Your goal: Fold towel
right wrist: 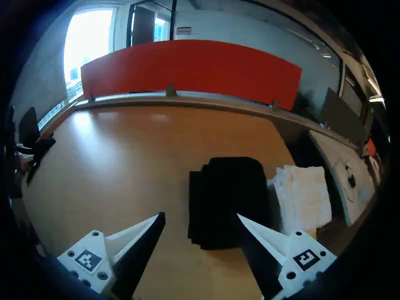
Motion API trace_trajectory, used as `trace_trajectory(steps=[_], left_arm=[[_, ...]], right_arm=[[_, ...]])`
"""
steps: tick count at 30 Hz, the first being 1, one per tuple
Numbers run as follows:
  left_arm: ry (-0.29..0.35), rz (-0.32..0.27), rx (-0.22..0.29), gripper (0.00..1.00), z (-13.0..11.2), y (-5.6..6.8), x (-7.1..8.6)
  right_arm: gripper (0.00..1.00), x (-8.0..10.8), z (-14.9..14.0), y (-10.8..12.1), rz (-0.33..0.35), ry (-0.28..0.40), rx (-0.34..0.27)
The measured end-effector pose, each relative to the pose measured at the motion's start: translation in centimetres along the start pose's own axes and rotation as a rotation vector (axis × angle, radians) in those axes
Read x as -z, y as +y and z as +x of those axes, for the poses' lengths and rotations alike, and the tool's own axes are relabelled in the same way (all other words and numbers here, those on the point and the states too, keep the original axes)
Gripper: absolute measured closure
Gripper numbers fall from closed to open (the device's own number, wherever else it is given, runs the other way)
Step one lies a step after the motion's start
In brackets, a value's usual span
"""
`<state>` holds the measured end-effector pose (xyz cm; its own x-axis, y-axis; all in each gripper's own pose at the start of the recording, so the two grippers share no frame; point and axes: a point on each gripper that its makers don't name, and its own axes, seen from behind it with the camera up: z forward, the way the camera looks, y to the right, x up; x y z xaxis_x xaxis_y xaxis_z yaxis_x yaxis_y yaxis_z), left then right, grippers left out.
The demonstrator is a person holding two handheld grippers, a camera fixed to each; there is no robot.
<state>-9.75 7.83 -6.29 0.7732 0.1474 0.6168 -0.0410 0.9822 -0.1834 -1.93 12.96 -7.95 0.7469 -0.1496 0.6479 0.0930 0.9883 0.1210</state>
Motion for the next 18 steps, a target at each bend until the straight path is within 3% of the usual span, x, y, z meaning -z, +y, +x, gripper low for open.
trace_trajectory(steps=[12,18], left_arm=[[0.042,0.008,0.003,0.05,1.7,-0.6,0.5],[0.071,0.011,0.011,0.05,2.7,-0.9,0.7]], right_arm=[[0.00,1.6,4.9,0.1,-0.060,0.220,-0.083],[0.00,2.0,6.5,0.1,-0.071,0.278,-0.121]])
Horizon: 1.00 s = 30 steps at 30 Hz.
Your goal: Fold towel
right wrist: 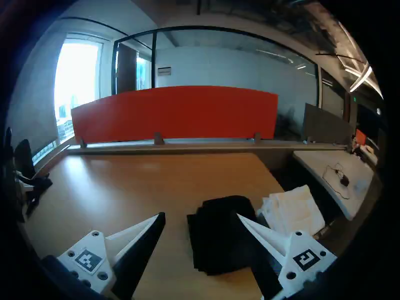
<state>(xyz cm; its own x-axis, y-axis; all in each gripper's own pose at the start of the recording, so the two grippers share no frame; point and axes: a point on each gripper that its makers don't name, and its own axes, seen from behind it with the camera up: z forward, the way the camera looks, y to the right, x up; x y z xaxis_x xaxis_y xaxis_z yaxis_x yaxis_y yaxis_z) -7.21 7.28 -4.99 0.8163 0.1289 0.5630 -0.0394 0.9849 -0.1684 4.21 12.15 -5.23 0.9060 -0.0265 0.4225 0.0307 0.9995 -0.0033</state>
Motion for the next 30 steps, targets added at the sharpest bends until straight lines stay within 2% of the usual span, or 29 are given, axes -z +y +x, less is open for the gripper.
trace_trajectory(steps=[9,12,21,27,30], left_arm=[[0.063,0.017,0.009,0.05,1.9,-0.7,0.2],[0.103,0.030,0.015,0.05,2.9,-1.1,0.2],[0.269,0.071,0.064,0.05,7.0,-2.5,0.9],[0.392,0.101,0.070,0.06,10.0,-3.6,1.9],[0.416,0.117,0.088,0.06,10.5,-4.1,2.1]], right_arm=[[0.00,0.0,1.4,-0.9,0.005,0.040,0.015],[0.00,0.0,2.3,-1.5,0.010,0.066,0.021],[0.00,0.4,5.7,-2.6,-0.003,0.173,0.047],[0.00,0.9,8.6,-3.4,-0.010,0.272,0.072],[0.00,1.1,9.4,-3.8,-0.007,0.295,0.070]])
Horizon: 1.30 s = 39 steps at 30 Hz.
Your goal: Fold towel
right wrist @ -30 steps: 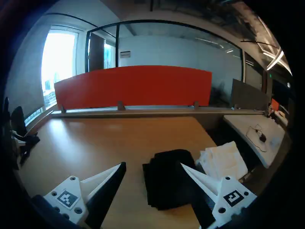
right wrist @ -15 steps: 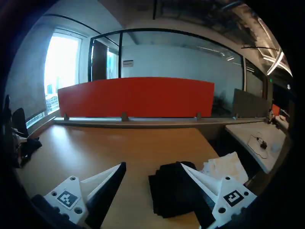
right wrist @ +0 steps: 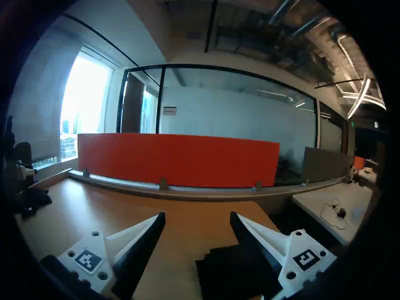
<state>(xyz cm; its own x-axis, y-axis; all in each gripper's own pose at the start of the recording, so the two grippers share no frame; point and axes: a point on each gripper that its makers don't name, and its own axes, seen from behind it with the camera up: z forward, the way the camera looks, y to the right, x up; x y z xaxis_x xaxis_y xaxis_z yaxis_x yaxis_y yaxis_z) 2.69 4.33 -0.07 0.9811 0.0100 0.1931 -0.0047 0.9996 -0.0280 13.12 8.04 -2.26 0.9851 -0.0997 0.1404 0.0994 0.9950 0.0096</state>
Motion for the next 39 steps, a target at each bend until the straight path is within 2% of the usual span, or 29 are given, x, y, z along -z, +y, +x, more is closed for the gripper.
trace_trajectory(steps=[3,9,24,30,39], left_arm=[[0.015,-0.003,0.015,0.06,0.4,-0.1,-0.2],[0.039,-0.022,-0.003,0.05,1.0,-0.1,-0.5],[0.076,-0.040,0.022,0.06,1.5,-1.5,-0.6],[0.079,-0.048,0.029,0.06,1.3,-1.8,-0.8],[0.080,-0.062,0.028,0.06,-0.6,-1.5,-1.1]], right_arm=[[0.00,-0.1,0.6,-0.7,0.012,0.007,-0.003],[0.00,-0.8,2.1,-2.8,0.019,0.030,-0.002],[0.00,-2.0,3.7,-10.2,0.064,0.053,-0.031],[0.00,-2.2,4.2,-10.9,0.063,0.049,-0.033],[0.00,-1.9,4.6,-12.4,0.078,0.048,-0.016]])
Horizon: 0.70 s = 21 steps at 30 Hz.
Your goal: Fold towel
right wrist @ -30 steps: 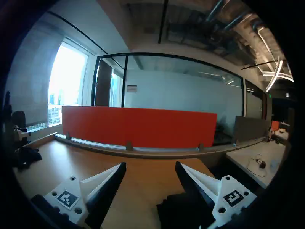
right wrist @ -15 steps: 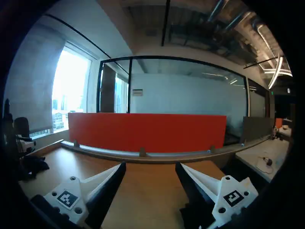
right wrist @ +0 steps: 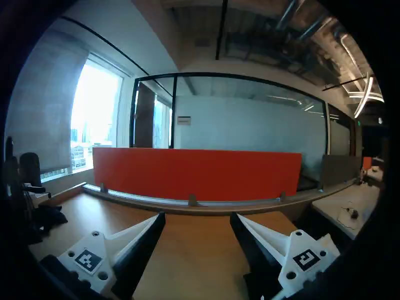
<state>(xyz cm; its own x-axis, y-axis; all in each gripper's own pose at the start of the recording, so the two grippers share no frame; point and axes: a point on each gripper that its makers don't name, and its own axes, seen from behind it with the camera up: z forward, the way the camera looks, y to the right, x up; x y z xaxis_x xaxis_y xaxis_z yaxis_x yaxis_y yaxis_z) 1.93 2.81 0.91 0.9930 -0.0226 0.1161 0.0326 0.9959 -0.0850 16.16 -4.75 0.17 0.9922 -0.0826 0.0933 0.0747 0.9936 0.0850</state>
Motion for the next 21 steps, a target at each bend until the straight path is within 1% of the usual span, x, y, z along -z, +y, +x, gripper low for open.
trace_trajectory(steps=[3,9,21], left_arm=[[0.016,-0.005,-0.001,0.06,-0.4,0.0,0.0],[0.044,-0.002,-0.006,0.06,-1.5,-0.3,0.0],[0.090,0.035,-0.057,0.06,-5.2,-1.1,0.3]], right_arm=[[0.00,0.2,0.3,-0.5,0.002,0.004,0.006],[0.00,0.4,0.0,-1.2,0.002,0.005,0.013],[0.00,1.0,-1.5,-2.8,0.018,0.003,-0.024]])
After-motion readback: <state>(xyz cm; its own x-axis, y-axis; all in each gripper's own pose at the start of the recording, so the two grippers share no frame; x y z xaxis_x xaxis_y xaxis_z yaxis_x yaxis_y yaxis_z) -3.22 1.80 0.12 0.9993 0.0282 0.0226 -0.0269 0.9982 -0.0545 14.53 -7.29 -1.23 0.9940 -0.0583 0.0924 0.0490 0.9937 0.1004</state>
